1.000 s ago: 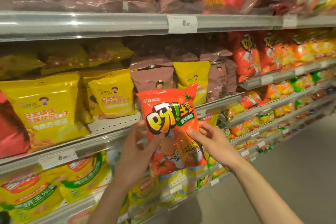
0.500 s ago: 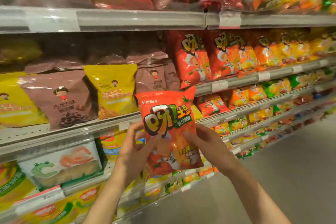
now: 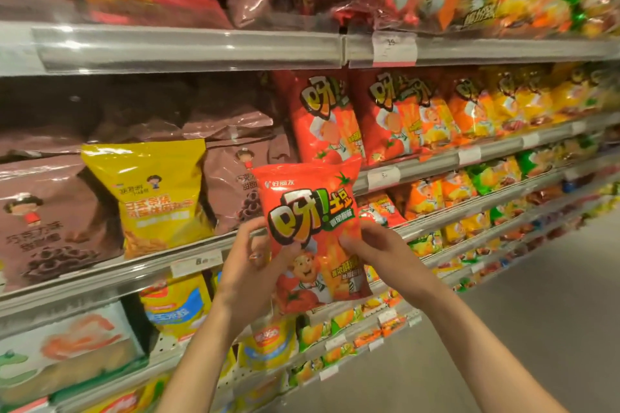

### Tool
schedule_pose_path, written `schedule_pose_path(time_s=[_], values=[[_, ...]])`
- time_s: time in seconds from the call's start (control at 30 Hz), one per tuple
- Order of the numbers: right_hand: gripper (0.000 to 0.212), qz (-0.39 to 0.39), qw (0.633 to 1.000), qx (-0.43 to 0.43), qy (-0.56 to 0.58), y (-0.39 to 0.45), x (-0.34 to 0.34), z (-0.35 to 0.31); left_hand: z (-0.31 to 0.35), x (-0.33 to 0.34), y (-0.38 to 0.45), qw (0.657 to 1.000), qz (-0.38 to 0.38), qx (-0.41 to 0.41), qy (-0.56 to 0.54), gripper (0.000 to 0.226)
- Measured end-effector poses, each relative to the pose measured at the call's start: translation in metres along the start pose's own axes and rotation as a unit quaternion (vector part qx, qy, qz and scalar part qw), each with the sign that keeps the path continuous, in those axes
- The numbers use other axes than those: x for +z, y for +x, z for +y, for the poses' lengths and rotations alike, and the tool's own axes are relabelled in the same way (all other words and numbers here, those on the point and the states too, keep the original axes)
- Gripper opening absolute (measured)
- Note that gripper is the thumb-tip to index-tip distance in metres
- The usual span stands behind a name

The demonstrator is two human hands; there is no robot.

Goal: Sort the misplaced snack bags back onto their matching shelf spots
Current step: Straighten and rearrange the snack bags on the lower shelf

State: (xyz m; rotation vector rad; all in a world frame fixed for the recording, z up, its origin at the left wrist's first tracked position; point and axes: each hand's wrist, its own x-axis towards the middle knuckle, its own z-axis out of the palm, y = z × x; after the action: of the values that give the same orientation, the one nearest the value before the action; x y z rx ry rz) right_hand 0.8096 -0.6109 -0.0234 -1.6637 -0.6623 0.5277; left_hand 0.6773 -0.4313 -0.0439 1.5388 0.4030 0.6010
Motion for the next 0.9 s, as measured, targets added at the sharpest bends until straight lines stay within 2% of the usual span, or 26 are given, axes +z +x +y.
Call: schedule_pose_path(time_s=[0.17,0.3,0.43,0.53,0.57,0.63,0.7,0.73,0.8,0.83,0.87,0.9], values=[[0.018,-0.047,0.999,-0.010,-0.001,0.024,-0.021,0.008,0.001,0.011,0.013,0.998,0.016,-0.005,0.054,0.054],[0.027,-0.082,0.996,-0.024,0.018,0.048,-0.041,0.018,0.002,0.029,0.016,0.994,0.034,0.001,0.100,0.052],[0.030,-0.152,0.987,-0.052,0.002,0.073,-0.070,0.037,-0.002,0.060,0.020,0.988,0.070,-0.006,0.139,0.052],[0.012,-0.184,0.982,-0.034,0.014,0.089,-0.096,0.052,-0.008,0.087,0.022,0.983,0.109,-0.032,0.143,0.044],[0.013,-0.198,0.979,-0.030,0.023,0.092,-0.105,0.054,-0.010,0.096,0.023,0.983,0.114,-0.032,0.138,0.040],[0.011,-0.229,0.973,-0.002,0.012,0.102,-0.117,0.067,-0.014,0.111,0.023,0.981,0.136,-0.036,0.130,0.031],[0.027,-0.249,0.968,0.023,0.019,0.113,-0.124,0.080,-0.017,0.125,0.021,0.976,0.169,-0.047,0.130,0.028],[0.031,-0.259,0.962,0.054,0.065,0.120,-0.125,0.086,-0.020,0.131,0.019,0.973,0.184,-0.053,0.129,0.028],[0.036,-0.249,0.930,0.174,0.206,0.131,-0.126,0.090,-0.026,0.139,0.015,0.969,0.209,-0.064,0.113,0.029],[0.035,-0.236,0.916,0.217,0.241,0.135,-0.126,0.094,-0.030,0.141,0.013,0.969,0.216,-0.071,0.100,0.030],[0.030,-0.214,0.912,0.249,0.246,0.143,-0.126,0.101,-0.032,0.142,0.011,0.969,0.220,-0.079,0.086,0.030],[0.023,-0.201,0.926,0.251,0.196,0.147,-0.127,0.105,-0.034,0.143,0.009,0.968,0.222,-0.083,0.081,0.030]])
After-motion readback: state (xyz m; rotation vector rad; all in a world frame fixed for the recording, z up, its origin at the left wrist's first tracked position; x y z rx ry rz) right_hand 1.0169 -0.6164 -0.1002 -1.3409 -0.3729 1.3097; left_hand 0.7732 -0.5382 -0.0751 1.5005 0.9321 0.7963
